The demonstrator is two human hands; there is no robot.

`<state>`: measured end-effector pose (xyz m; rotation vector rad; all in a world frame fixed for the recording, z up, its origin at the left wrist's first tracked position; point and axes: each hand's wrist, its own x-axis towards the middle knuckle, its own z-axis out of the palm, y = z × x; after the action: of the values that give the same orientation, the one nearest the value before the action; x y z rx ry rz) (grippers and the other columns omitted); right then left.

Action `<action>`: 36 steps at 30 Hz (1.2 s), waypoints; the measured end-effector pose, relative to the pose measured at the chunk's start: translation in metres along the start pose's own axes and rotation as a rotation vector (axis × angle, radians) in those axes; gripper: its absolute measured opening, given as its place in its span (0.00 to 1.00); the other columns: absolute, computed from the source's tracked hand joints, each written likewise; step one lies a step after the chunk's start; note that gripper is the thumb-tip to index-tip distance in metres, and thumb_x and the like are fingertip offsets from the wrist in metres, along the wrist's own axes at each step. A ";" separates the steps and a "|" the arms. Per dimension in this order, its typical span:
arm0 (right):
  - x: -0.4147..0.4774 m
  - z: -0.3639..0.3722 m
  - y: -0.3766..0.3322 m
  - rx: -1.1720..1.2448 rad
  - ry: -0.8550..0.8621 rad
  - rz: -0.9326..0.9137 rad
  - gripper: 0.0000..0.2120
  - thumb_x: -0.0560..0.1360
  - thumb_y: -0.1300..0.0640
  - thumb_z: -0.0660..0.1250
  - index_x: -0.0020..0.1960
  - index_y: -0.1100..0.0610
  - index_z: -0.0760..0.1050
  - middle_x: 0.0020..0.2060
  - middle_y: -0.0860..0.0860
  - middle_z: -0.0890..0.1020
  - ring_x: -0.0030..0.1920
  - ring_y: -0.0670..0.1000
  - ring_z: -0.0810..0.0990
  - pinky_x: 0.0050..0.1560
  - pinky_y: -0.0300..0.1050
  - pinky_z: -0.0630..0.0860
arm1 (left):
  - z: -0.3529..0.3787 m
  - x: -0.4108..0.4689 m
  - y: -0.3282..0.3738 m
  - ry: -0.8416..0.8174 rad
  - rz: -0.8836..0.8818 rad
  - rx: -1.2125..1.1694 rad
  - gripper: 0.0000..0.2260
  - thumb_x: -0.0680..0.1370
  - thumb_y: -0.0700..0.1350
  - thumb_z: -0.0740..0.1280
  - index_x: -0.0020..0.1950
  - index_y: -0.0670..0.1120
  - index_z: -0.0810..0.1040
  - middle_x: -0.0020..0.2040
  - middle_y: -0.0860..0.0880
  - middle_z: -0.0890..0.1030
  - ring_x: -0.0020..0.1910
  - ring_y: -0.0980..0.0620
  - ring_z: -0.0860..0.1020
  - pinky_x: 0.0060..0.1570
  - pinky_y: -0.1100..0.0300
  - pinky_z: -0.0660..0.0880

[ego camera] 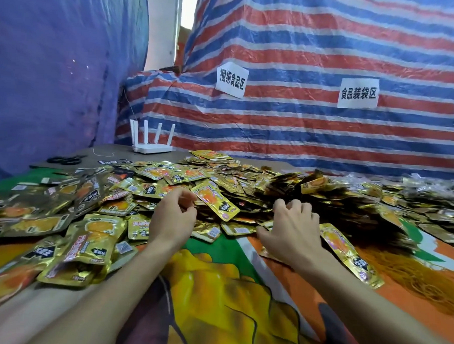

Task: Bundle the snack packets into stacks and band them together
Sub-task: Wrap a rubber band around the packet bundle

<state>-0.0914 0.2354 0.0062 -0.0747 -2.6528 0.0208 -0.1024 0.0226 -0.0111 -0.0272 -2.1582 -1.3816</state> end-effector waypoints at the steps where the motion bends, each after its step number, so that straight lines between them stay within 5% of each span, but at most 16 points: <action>1: 0.005 0.002 -0.009 0.046 -0.003 -0.029 0.26 0.75 0.40 0.66 0.66 0.55 0.69 0.61 0.57 0.74 0.63 0.60 0.70 0.61 0.54 0.68 | -0.003 0.001 -0.001 0.017 -0.013 0.050 0.09 0.77 0.36 0.67 0.51 0.50 0.78 0.48 0.50 0.79 0.47 0.50 0.78 0.43 0.55 0.76; 3: 0.016 0.009 -0.029 0.125 -0.039 -0.087 0.28 0.75 0.42 0.67 0.69 0.56 0.66 0.62 0.57 0.73 0.62 0.60 0.70 0.61 0.53 0.69 | -0.010 0.004 -0.002 -0.029 -0.050 0.246 0.13 0.74 0.36 0.67 0.55 0.51 0.75 0.56 0.48 0.77 0.54 0.46 0.77 0.53 0.49 0.76; 8: 0.051 0.032 -0.073 0.335 -0.168 -0.205 0.36 0.74 0.51 0.69 0.78 0.51 0.58 0.70 0.59 0.67 0.70 0.61 0.64 0.68 0.57 0.66 | -0.031 0.019 -0.006 -0.421 -0.193 0.883 0.33 0.71 0.44 0.73 0.73 0.52 0.63 0.74 0.43 0.61 0.75 0.41 0.59 0.73 0.40 0.58; 14: 0.086 0.060 -0.110 0.400 -0.319 -0.189 0.44 0.69 0.57 0.68 0.81 0.46 0.52 0.81 0.55 0.50 0.80 0.62 0.49 0.74 0.66 0.55 | -0.032 0.038 -0.025 -0.529 -0.190 0.960 0.51 0.67 0.55 0.76 0.81 0.48 0.47 0.81 0.42 0.44 0.80 0.39 0.44 0.75 0.36 0.45; 19: 0.092 0.087 -0.122 0.346 -0.283 -0.170 0.35 0.76 0.46 0.62 0.80 0.49 0.54 0.80 0.52 0.58 0.77 0.62 0.58 0.72 0.66 0.57 | -0.013 0.059 -0.043 -0.417 -0.093 0.906 0.52 0.71 0.50 0.72 0.82 0.47 0.37 0.81 0.43 0.35 0.81 0.42 0.37 0.77 0.39 0.38; 24: 0.085 0.092 -0.119 0.281 -0.035 -0.220 0.21 0.79 0.50 0.64 0.71 0.48 0.70 0.68 0.52 0.74 0.68 0.60 0.70 0.65 0.60 0.66 | -0.005 0.067 -0.057 -0.342 0.033 0.965 0.37 0.76 0.49 0.66 0.81 0.49 0.53 0.80 0.48 0.57 0.78 0.44 0.55 0.75 0.40 0.53; 29: 0.080 0.075 -0.121 0.336 0.070 -0.226 0.18 0.74 0.61 0.66 0.62 0.49 0.79 0.51 0.51 0.84 0.57 0.59 0.80 0.57 0.54 0.68 | -0.011 0.064 -0.052 -0.199 0.215 1.052 0.13 0.79 0.45 0.66 0.64 0.51 0.79 0.61 0.50 0.73 0.64 0.46 0.71 0.68 0.45 0.61; 32: 0.082 0.061 -0.113 0.480 0.073 -0.187 0.18 0.74 0.60 0.66 0.61 0.47 0.82 0.50 0.50 0.86 0.54 0.57 0.83 0.53 0.50 0.75 | -0.021 0.059 -0.046 -0.194 0.180 0.916 0.13 0.77 0.40 0.68 0.60 0.52 0.83 0.49 0.54 0.71 0.60 0.48 0.74 0.64 0.49 0.65; 36: 0.081 0.041 -0.102 0.683 0.103 -0.122 0.06 0.77 0.53 0.70 0.54 0.49 0.81 0.46 0.51 0.86 0.47 0.57 0.83 0.45 0.49 0.79 | -0.037 0.054 -0.030 -0.225 0.076 0.670 0.15 0.75 0.38 0.68 0.55 0.54 0.85 0.48 0.55 0.74 0.58 0.47 0.76 0.57 0.51 0.74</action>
<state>-0.1875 0.1376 0.0107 0.3013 -2.4010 0.8446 -0.1408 -0.0373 0.0005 -0.0072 -2.6738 -0.5812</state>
